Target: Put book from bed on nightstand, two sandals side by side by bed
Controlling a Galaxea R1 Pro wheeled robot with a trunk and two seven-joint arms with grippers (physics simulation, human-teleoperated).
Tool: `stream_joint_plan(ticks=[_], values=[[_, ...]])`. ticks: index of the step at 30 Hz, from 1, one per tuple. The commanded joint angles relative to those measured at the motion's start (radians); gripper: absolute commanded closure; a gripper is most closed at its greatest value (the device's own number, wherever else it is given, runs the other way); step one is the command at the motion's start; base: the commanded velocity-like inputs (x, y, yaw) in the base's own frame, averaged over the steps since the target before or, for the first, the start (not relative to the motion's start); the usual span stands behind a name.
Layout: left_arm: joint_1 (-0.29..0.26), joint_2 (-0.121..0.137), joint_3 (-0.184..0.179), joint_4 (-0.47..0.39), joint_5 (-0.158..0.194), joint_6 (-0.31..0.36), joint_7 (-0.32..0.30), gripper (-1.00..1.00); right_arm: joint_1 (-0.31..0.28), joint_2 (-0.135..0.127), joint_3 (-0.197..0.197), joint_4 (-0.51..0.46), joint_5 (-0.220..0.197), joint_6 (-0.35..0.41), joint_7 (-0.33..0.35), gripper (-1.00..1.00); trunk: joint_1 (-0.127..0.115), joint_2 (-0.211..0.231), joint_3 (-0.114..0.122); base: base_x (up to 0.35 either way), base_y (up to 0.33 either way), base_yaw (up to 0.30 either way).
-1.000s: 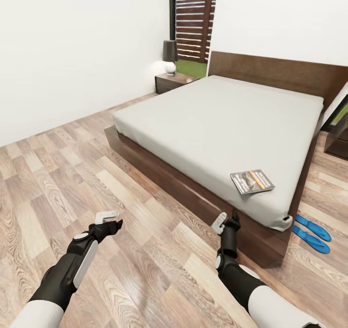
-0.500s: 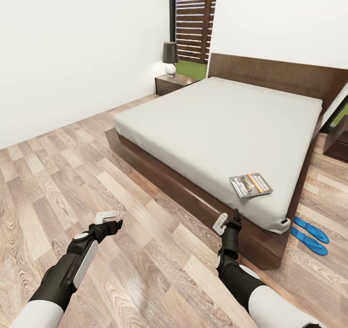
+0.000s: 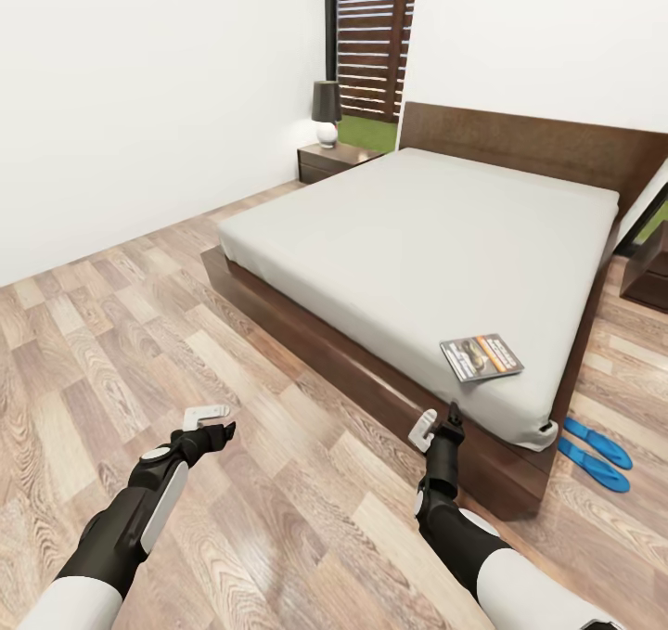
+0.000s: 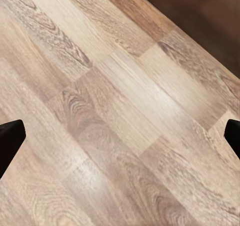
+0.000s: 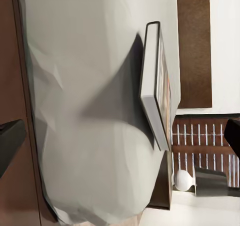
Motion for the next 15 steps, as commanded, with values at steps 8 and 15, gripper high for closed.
stream_joint_plan(ticks=[8,15], values=[[0.0,0.001,-0.004,-0.001,0.01,0.004,0.008,-1.0,-0.001,0.0,0.002,0.001,0.006,0.009,-0.002,-1.0,0.0,0.0,-0.001,0.081,-0.054,0.0],[0.0,0.001,-0.004,-0.001,0.01,0.004,0.008,-1.0,-0.001,0.001,0.002,0.001,0.006,0.009,-0.002,-1.0,0.0,0.0,-0.001,0.016,-0.035,0.0]])
